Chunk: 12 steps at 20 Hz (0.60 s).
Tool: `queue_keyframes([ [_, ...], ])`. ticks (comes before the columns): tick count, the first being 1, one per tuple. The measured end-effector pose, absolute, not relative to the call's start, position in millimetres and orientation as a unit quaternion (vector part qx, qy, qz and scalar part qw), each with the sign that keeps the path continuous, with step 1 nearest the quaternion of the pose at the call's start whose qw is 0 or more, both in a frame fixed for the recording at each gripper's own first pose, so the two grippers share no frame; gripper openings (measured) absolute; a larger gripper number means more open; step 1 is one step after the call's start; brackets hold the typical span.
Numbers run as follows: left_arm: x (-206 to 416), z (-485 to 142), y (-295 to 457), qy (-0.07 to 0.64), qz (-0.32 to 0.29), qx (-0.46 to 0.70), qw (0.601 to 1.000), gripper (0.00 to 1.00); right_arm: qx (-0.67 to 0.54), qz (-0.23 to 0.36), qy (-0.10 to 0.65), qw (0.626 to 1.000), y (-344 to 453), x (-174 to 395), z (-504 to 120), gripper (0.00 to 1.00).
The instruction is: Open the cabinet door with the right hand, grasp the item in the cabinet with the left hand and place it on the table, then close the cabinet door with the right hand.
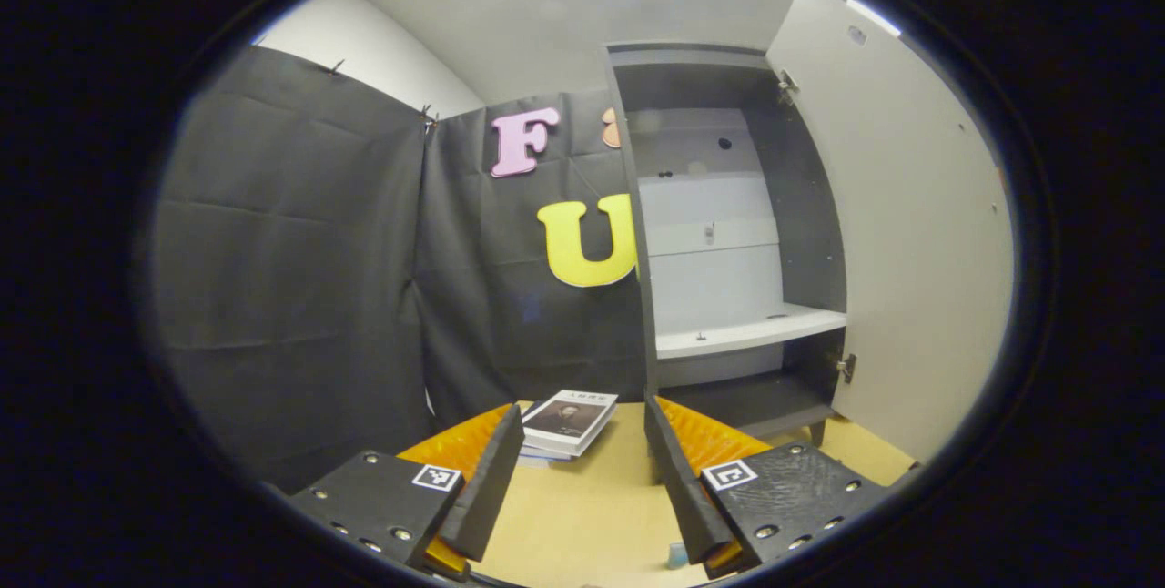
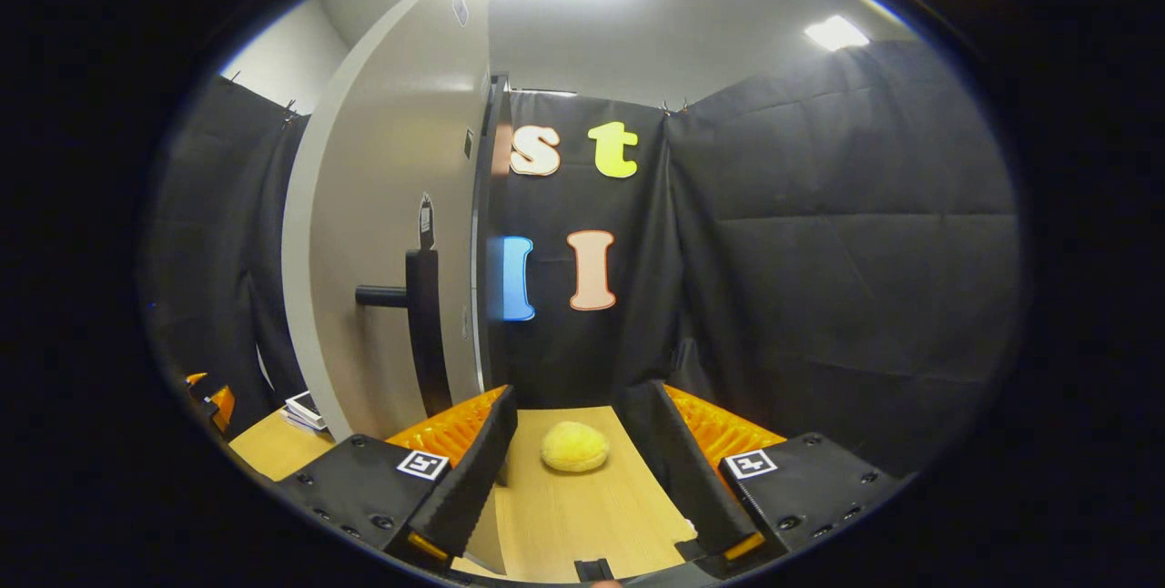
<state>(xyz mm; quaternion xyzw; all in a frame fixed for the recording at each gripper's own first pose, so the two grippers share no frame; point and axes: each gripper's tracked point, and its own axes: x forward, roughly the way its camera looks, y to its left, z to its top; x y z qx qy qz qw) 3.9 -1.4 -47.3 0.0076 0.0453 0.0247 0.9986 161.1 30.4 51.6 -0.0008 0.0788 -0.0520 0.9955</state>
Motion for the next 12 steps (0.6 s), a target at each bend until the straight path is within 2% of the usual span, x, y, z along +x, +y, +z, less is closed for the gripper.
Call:
queue_keyframes([
  [12,18,-64,61,0.049,0.017,0.010,0.999,0.80,0.000,-0.059,0.082,0.995,85,149,54,0.94],
])
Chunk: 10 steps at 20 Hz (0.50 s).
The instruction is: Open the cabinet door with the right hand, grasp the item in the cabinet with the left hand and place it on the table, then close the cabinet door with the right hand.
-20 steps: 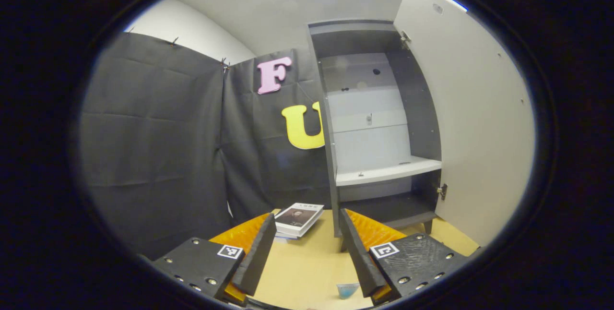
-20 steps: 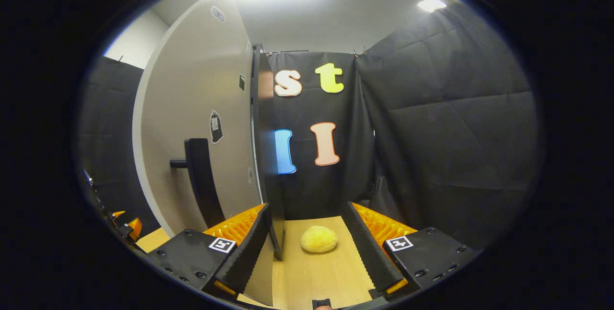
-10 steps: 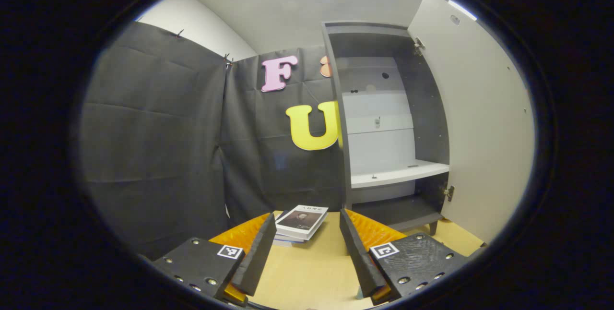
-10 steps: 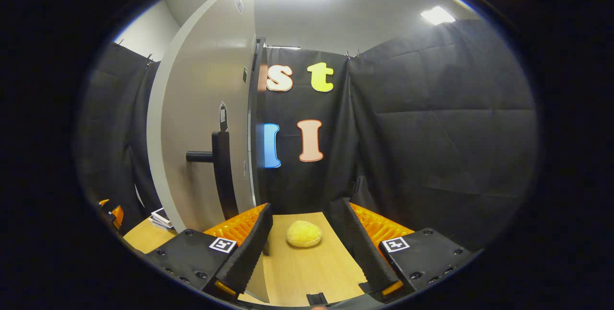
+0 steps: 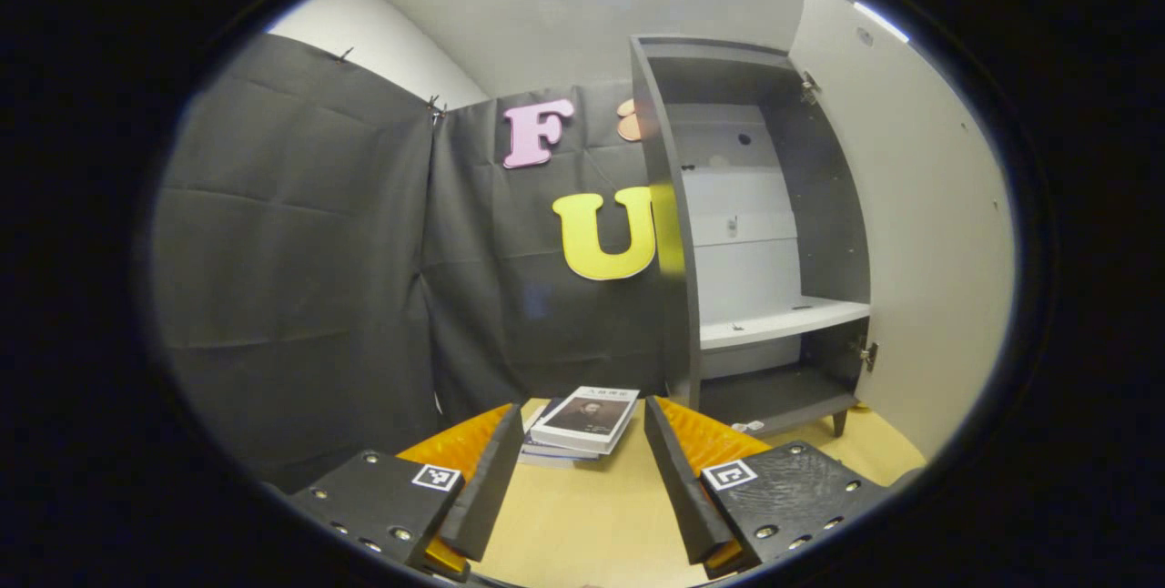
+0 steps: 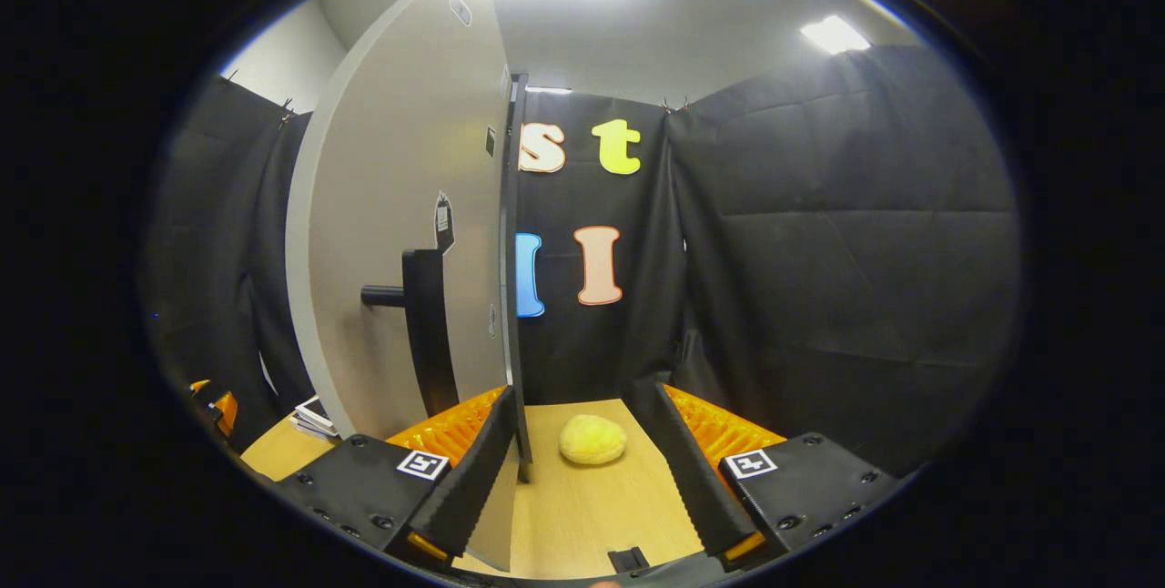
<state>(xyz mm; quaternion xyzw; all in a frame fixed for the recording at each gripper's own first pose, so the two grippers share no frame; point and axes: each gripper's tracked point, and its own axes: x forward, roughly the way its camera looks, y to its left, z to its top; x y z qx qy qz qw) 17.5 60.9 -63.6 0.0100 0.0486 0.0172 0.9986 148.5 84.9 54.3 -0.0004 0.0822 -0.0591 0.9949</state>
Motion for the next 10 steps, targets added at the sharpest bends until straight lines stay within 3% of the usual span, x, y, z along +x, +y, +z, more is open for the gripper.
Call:
queue_keyframes([
  [10,23,-73,108,0.047,0.017,0.003,0.999,0.81,-0.002,-0.039,0.081,0.996,146,148,54,0.94],
])
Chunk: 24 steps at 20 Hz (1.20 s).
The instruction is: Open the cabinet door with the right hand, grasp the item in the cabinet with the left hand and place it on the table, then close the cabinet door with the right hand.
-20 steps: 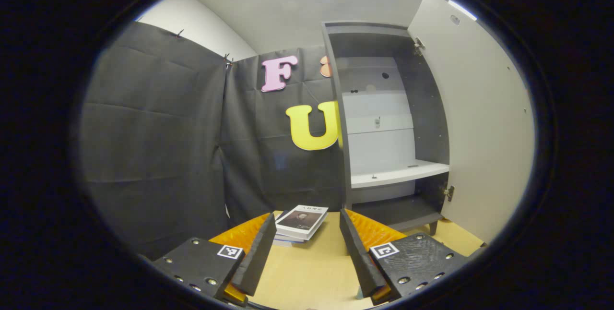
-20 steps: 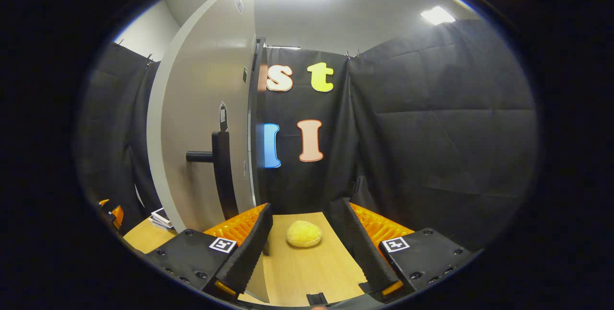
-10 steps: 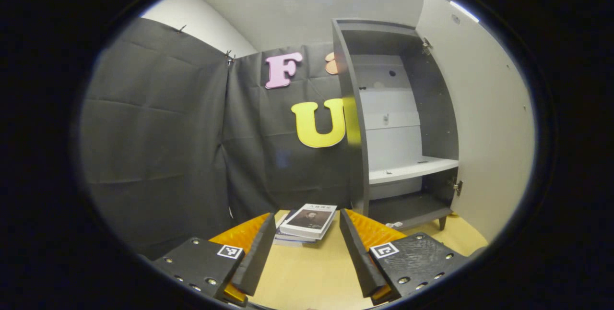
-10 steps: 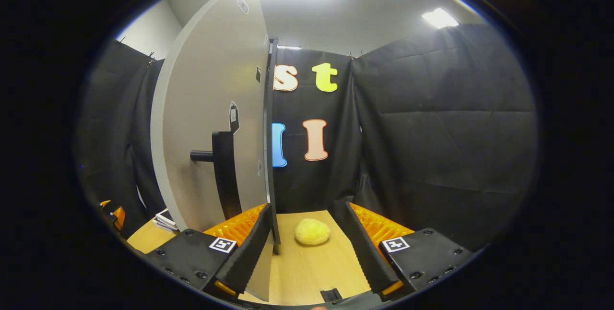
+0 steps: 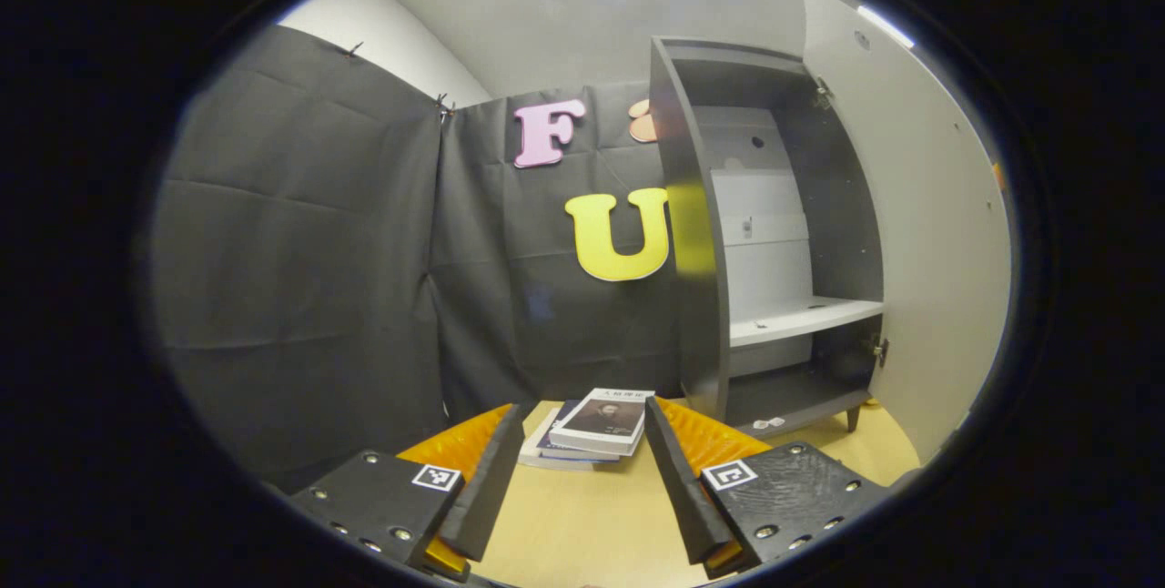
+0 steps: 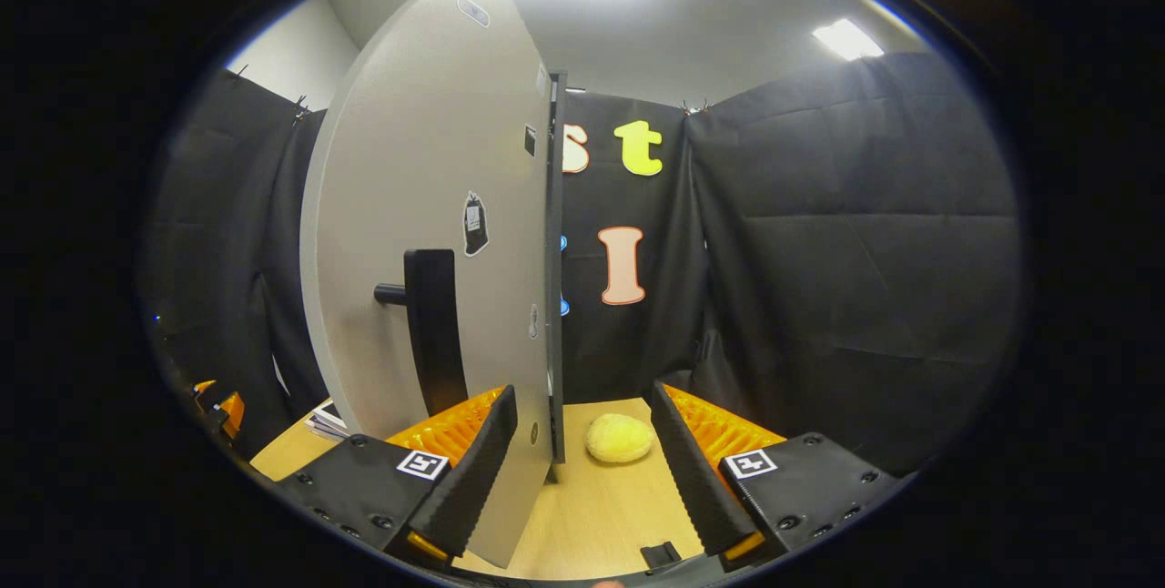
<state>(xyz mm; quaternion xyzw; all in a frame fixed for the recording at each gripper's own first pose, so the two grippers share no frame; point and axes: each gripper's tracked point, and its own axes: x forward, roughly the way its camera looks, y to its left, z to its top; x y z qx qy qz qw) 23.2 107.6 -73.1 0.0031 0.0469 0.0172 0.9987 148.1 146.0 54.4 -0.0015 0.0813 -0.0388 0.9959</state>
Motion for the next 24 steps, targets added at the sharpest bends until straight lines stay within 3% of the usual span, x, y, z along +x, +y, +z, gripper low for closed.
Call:
queue_keyframes([
  [10,19,-79,147,0.048,0.021,0.009,0.999,0.80,-0.004,-0.014,0.079,0.997,202,162,54,0.94],
  [18,4,-81,188,0.053,0.048,0.016,0.997,0.80,0.000,0.046,0.080,0.996,265,195,47,0.92],
  [24,-12,-82,219,0.059,0.073,0.021,0.995,0.81,-0.006,0.085,0.063,0.994,301,206,46,0.98],
])
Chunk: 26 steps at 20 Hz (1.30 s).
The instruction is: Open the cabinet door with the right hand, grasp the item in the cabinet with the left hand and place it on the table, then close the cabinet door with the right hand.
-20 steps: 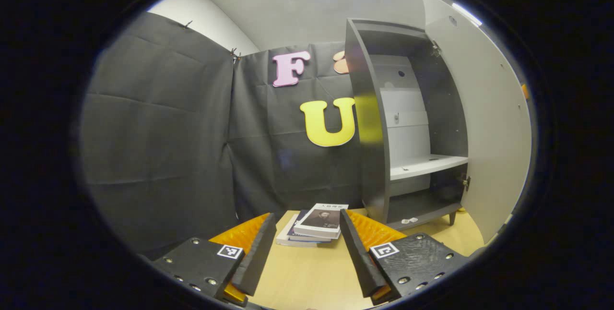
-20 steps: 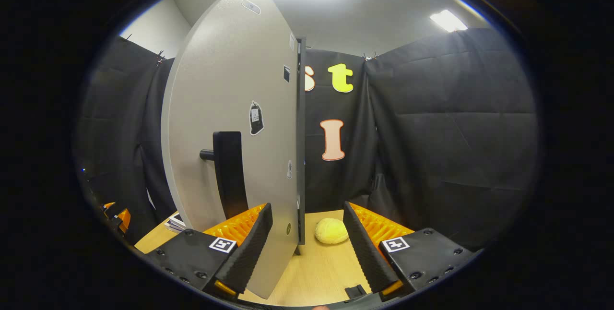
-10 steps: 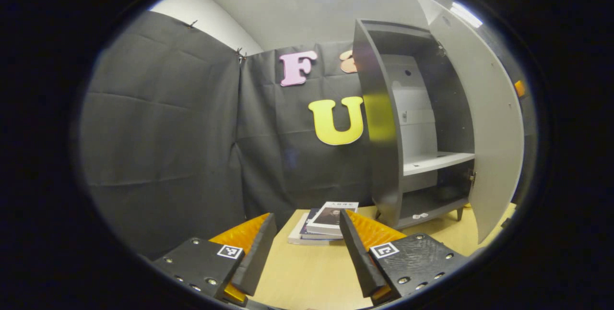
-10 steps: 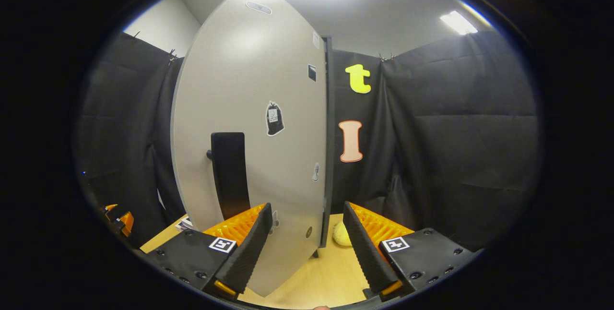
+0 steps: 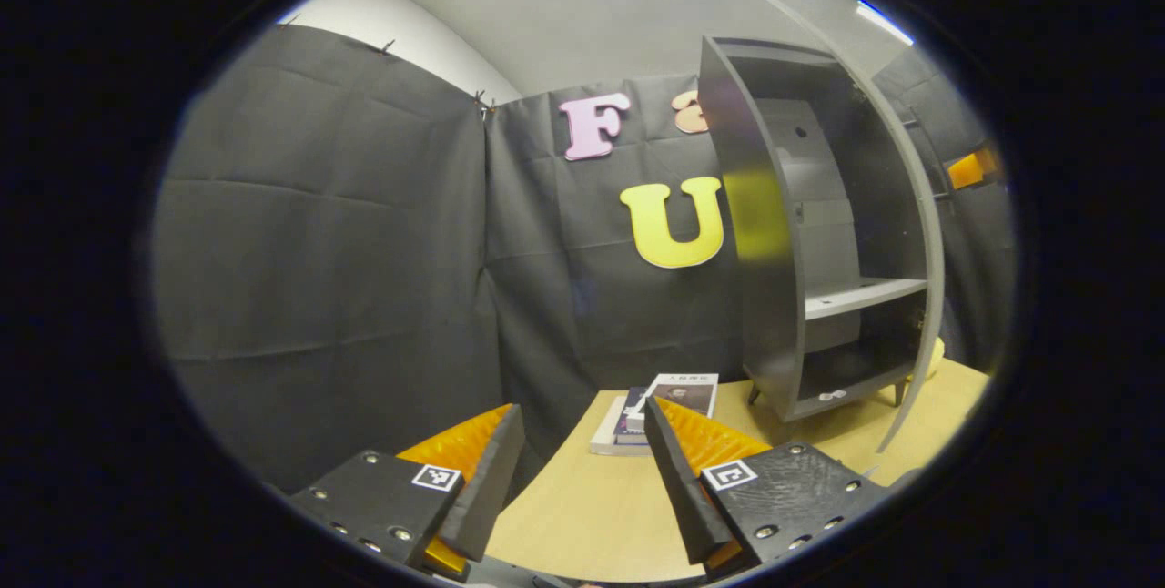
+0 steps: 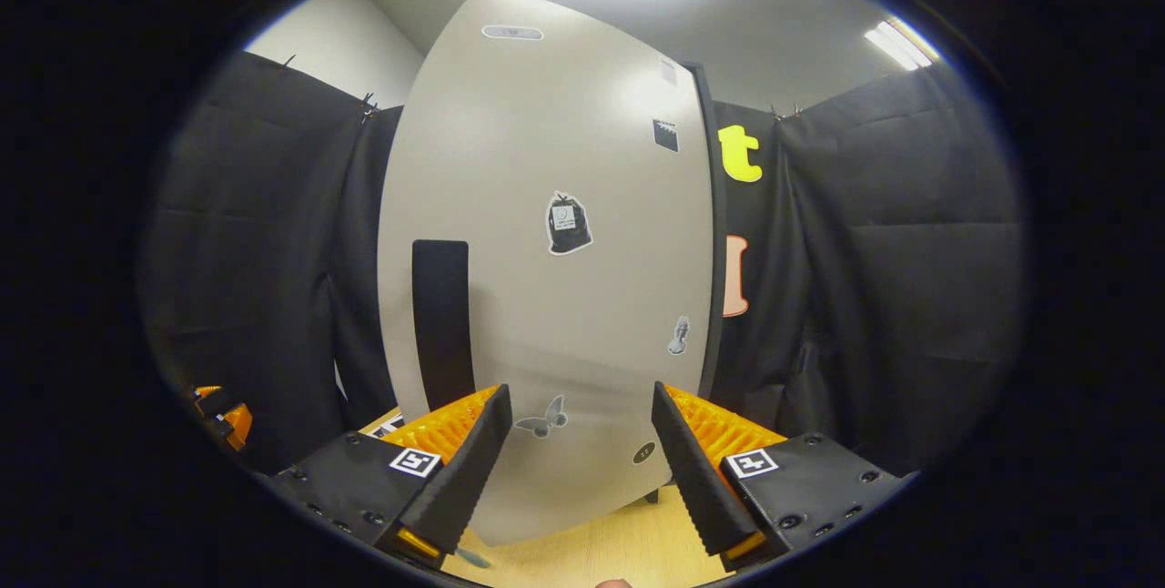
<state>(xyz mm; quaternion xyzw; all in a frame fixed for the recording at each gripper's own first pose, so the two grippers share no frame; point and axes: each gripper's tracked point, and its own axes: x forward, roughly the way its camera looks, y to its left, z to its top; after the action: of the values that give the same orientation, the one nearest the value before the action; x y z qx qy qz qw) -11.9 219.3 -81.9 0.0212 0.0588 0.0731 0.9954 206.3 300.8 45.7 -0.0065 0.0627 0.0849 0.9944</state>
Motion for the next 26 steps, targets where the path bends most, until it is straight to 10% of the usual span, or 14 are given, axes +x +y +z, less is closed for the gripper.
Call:
queue_keyframes([
  [26,13,3,-2,0.015,0.028,0.032,0.999,0.81,0.034,0.060,0.055,0.996,100,206,36,0.96],
])
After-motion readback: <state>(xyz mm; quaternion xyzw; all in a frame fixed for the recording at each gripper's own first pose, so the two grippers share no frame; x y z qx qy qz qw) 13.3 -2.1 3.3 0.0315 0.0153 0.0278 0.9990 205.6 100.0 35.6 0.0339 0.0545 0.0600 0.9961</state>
